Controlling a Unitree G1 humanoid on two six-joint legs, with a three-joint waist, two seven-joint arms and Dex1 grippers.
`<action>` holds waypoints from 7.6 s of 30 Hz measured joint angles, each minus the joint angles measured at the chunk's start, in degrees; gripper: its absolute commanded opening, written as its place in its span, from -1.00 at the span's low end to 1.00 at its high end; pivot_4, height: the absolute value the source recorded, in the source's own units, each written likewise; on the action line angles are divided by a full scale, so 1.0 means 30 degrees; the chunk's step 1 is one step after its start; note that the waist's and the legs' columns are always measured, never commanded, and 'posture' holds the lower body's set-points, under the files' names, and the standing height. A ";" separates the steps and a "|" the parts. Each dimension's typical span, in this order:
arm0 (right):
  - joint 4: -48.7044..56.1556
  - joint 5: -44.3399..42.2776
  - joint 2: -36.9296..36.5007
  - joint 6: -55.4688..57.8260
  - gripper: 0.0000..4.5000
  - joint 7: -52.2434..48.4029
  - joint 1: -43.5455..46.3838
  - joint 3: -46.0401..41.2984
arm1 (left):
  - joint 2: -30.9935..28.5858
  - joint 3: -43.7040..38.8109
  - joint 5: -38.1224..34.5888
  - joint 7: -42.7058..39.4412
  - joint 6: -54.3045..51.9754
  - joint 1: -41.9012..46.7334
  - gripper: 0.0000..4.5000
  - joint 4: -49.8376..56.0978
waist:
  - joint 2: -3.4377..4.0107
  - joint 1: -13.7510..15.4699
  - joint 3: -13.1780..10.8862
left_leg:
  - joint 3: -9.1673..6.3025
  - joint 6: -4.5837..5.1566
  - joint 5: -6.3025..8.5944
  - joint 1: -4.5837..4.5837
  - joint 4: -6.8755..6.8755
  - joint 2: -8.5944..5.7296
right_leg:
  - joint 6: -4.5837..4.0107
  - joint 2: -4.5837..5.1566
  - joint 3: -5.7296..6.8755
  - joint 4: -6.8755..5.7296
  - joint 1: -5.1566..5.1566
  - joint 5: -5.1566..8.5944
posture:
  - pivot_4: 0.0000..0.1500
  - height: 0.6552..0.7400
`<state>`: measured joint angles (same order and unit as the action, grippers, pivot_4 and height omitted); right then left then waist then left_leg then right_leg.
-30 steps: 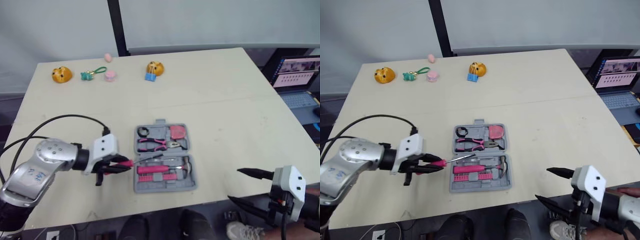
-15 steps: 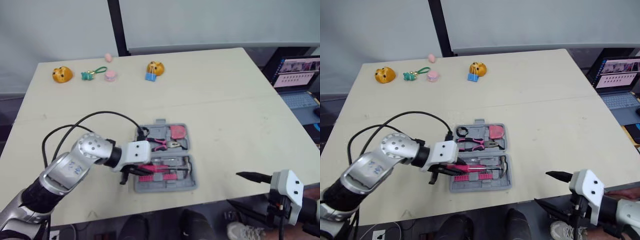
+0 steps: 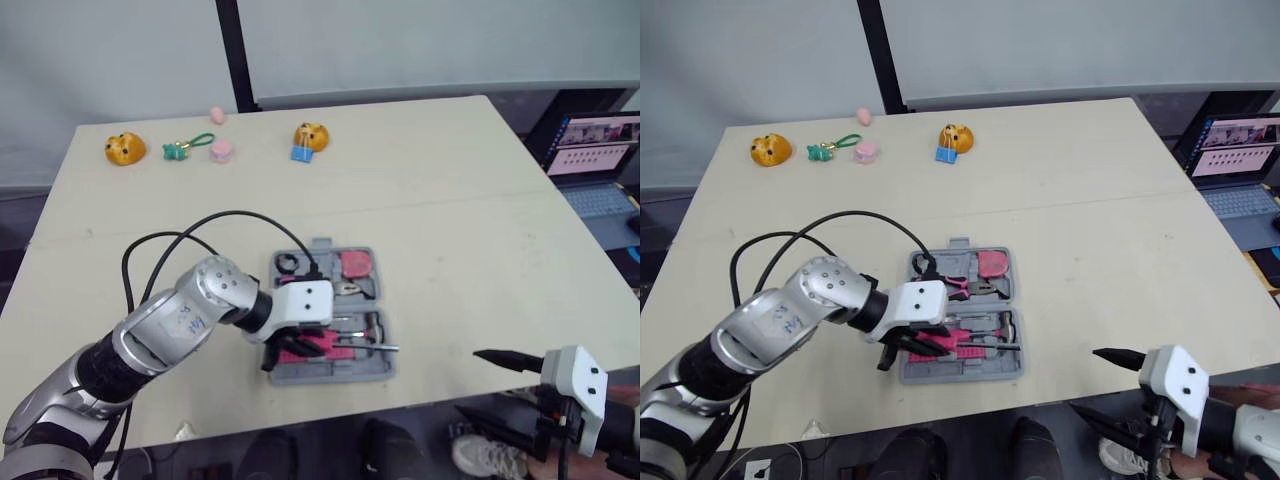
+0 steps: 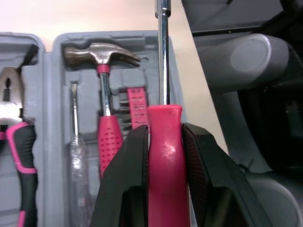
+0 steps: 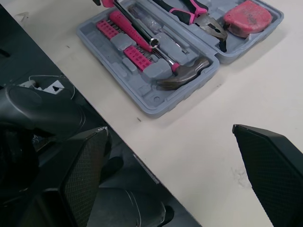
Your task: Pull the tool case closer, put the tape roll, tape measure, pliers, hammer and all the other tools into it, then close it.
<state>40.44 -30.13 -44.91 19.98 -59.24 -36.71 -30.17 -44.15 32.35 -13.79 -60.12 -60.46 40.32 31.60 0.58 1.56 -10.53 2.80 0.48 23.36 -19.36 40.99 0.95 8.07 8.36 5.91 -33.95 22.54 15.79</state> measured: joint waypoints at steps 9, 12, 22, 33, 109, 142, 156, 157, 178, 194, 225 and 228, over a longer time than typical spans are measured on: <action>0.0251 -0.0011 -0.0009 0.0061 1.00 0.0034 0.0052 0.0001 | 0.0458 0.1250 -0.0473 0.1902 -0.4052 0.0135 -0.75 0.0699 | -0.0005 0.0018 -0.0003 | -0.0062 0.0009 -0.0005 0.0001 0.0017 -0.0004 | 0.0004 0.0000 -0.0016 -0.0009 -0.0011 -0.0002 | 1.00 1.00; 0.0329 -0.0031 -0.0017 0.0145 1.00 0.0069 0.0174 0.0003 | 0.0591 0.1729 -0.0470 0.2599 -0.4293 0.0133 -0.75 0.0680 | -0.0006 0.0010 -0.0003 | -0.0129 0.0010 -0.0006 0.0002 0.0017 -0.0005 | 0.0005 0.0000 -0.0020 -0.0009 -0.0010 -0.0003 | 1.00 1.00; 0.0339 -0.0012 -0.0042 0.0471 1.00 0.0158 0.0677 0.0152 | 0.1039 0.4438 0.0160 0.3278 -0.3567 0.1521 -0.75 -0.0304 | -0.0005 0.0043 -0.0003 | -0.0129 0.0016 -0.0009 0.0000 0.0028 -0.0013 | 0.0006 0.0000 -0.0020 -0.0017 -0.0013 -0.0004 | 1.00 1.00; 0.0714 -0.0002 -0.0021 0.0466 1.00 0.0366 0.0250 0.0154 | 0.2209 0.5274 0.0385 0.4070 -0.3660 0.2008 -0.75 -0.1752 | -0.0007 0.0054 -0.0003 | -0.0118 0.0023 -0.0013 -0.0004 0.0046 -0.0015 | 0.0011 0.0000 -0.0020 -0.0030 -0.0014 -0.0007 | 1.00 1.00; 0.1379 -0.0461 -0.0021 0.1351 1.00 0.1138 0.0935 0.0090 | 0.3439 -0.4615 -0.0254 0.2237 1.3786 -0.9247 -0.96 -0.5191 | 0.0006 0.0406 0.0007 | -0.0005 0.0028 -0.0023 0.0025 0.0045 -0.0020 | 0.0020 0.0019 -0.0022 -0.0050 -0.0022 -0.0013 | 1.00 1.00; 0.1803 -0.0706 -0.0007 0.2306 1.00 0.1719 0.1442 0.0155 | 0.3512 -0.3679 0.2090 0.1785 1.5207 -1.0067 -0.96 -0.6997 | 0.0008 0.0342 0.0007 | -0.0011 0.0031 -0.0021 0.0034 0.0028 -0.0013 | 0.0020 0.0019 -0.0023 -0.0047 -0.0017 -0.0013 | 1.00 1.00; 0.2172 -0.0883 0.0002 0.2501 1.00 0.1719 0.1177 0.0014 | 0.3924 -0.3595 0.2372 0.2084 1.4794 -1.0050 -0.96 -0.7032 | 0.0014 0.0355 0.0014 | -0.0061 0.0032 -0.0020 0.0042 0.0026 -0.0012 | 0.0020 0.0020 -0.0025 -0.0046 -0.0021 -0.0013 | 1.00 1.00; 0.2174 -0.0883 0.0010 0.2502 1.00 0.1719 0.1150 -0.0025 | 0.3924 -0.3586 0.2378 0.2087 1.4782 -1.0046 -0.96 -0.7033 | 0.0015 0.0354 0.0016 | -0.0064 0.0032 -0.0020 0.0043 0.0026 -0.0012 | 0.0020 0.0020 -0.0025 -0.0046 -0.0021 -0.0013 | 1.00 1.00; 0.2214 -0.1010 0.0151 0.2487 1.00 0.1709 0.0495 -0.0731 | 0.4074 -0.2892 0.2726 0.2469 1.5257 -1.0177 -0.96 -0.7968 | 0.0167 0.0337 0.0510 | -0.0153 0.0042 -0.0013 0.0087 -0.0016 -0.0011 | 0.0000 0.0020 -0.0028 0.0034 -0.0047 -0.0003 | 1.00 1.00; 0.1792 -0.1701 -0.1308 0.4878 1.00 0.1878 0.1872 -0.1247 | -0.1406 -1.3728 -0.7165 0.1343 0.3970 -1.1705 -0.96 -0.3666 | 0.0120 -0.0109 0.0362 | -0.0176 0.0035 0.0004 0.0041 -0.0090 -0.0010 | -0.0032 0.0021 0.0005 0.0043 -0.0007 0.0016 | 1.00 1.00; -0.4317 0.1901 -0.1497 1.0729 -0.99 0.6679 1.3295 0.8621 | 0.0942 -1.0043 -0.1361 0.2495 0.9903 -0.9294 -1.00 -1.1613 | 0.0025 -0.0137 0.0267 | 0.0023 -0.0016 -0.0020 0.0014 -0.0119 -0.0007 | -0.0029 0.0014 0.0048 -0.0005 0.0067 0.0013 | 1.00 1.00; -0.6136 0.2664 -0.1218 1.0926 -0.99 0.6707 1.5497 1.0292 | 0.1560 -0.8928 -0.0309 0.2239 1.1091 -0.7579 -1.00 -1.3798 | 0.0021 -0.0130 0.0266 | 0.0064 -0.0015 -0.0020 0.0006 -0.0121 -0.0007 | -0.0016 0.0015 0.0074 0.0007 0.0077 0.0007 | 1.00 1.00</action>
<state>22.04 -22.14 -48.56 52.76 -39.12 9.79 0.71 -39.47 5.57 -14.72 -53.40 -27.18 17.58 -9.80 0.64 1.17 -9.73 2.99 0.43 23.30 -19.34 40.63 0.93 8.03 8.40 6.13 -33.92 22.77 15.81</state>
